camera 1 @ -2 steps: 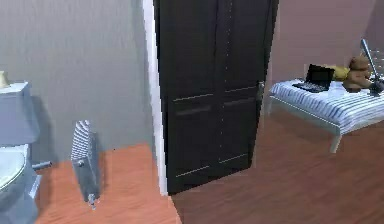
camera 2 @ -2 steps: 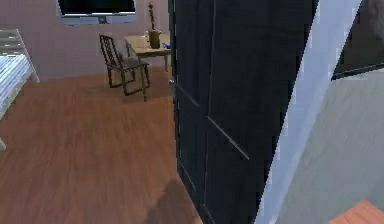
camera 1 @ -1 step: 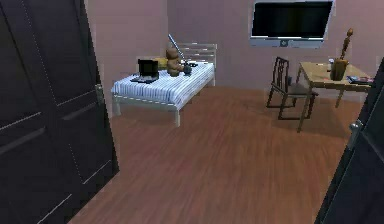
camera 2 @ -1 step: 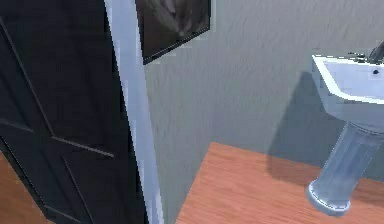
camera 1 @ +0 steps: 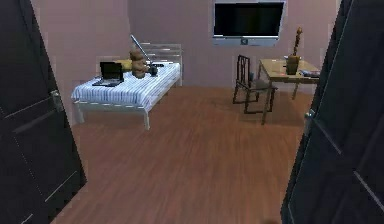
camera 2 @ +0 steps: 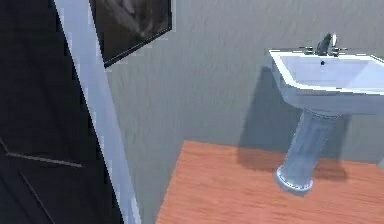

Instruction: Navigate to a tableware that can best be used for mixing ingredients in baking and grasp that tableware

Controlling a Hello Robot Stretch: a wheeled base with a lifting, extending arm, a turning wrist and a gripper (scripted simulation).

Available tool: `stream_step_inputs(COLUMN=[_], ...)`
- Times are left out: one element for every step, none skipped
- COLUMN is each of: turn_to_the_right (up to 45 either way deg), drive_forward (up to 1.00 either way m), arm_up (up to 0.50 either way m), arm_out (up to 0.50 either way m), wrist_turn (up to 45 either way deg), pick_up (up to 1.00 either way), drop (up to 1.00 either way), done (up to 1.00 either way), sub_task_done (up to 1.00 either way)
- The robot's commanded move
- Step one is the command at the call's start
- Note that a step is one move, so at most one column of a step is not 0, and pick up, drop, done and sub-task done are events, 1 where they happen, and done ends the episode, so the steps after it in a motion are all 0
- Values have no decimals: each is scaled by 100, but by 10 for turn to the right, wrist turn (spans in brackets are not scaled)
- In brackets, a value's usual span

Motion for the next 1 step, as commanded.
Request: stream_step_inputs(turn_to_the_right=[0], drive_forward=[100], arm_up=[0], arm_out=[0], wrist_turn=[0], pick_up=[0], drop=[0], done=[0], sub_task_done=[0])
